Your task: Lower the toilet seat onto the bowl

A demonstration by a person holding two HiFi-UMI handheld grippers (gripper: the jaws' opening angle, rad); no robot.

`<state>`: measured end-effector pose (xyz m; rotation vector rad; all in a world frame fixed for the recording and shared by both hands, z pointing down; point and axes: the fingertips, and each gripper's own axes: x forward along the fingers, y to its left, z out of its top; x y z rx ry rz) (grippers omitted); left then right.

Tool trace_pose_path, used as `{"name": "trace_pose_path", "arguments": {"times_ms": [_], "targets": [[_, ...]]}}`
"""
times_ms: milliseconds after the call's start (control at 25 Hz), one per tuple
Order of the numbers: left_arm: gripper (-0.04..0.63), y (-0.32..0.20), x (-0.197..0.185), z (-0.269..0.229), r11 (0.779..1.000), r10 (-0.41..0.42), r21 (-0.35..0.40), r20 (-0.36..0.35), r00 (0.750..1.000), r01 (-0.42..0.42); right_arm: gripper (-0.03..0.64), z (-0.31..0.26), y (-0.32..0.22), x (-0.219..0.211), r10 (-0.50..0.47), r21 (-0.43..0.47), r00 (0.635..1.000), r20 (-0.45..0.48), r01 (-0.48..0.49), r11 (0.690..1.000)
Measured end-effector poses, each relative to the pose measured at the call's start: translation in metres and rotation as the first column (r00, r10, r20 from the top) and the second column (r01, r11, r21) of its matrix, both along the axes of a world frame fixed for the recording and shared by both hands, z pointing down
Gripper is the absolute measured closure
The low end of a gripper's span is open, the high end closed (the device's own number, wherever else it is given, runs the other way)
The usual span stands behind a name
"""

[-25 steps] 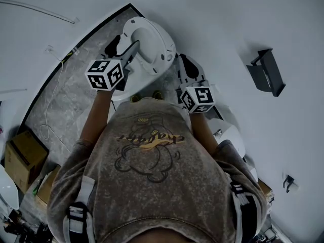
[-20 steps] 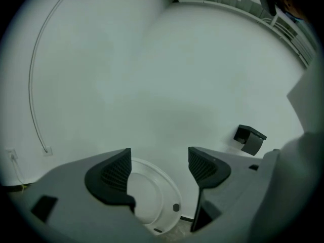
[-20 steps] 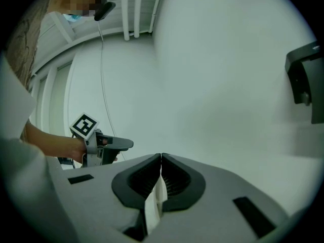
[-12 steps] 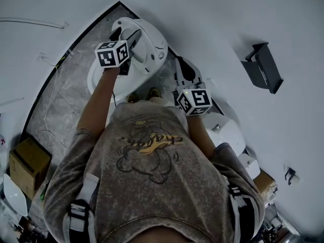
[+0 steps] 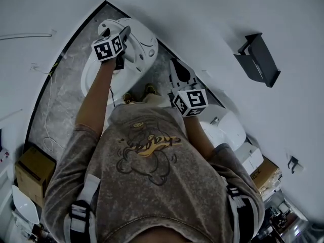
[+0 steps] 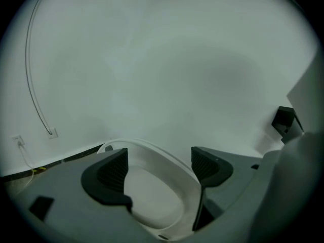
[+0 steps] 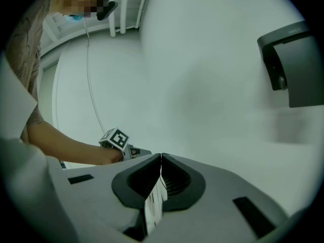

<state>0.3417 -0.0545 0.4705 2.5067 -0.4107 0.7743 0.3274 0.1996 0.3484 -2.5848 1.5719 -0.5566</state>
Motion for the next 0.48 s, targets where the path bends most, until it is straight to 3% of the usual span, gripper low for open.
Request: {"name": "trace_pose_path", "arguments": {"times_ms": [480], "targets": [[0.207, -0.001, -0.012, 0.013, 1.0, -0.026, -0.007, 0.019, 0.999, 0.027, 0.589, 0.001, -0.014, 0.004, -0.056, -0.002, 0.998, 0.004, 0.056, 0.998]]}}
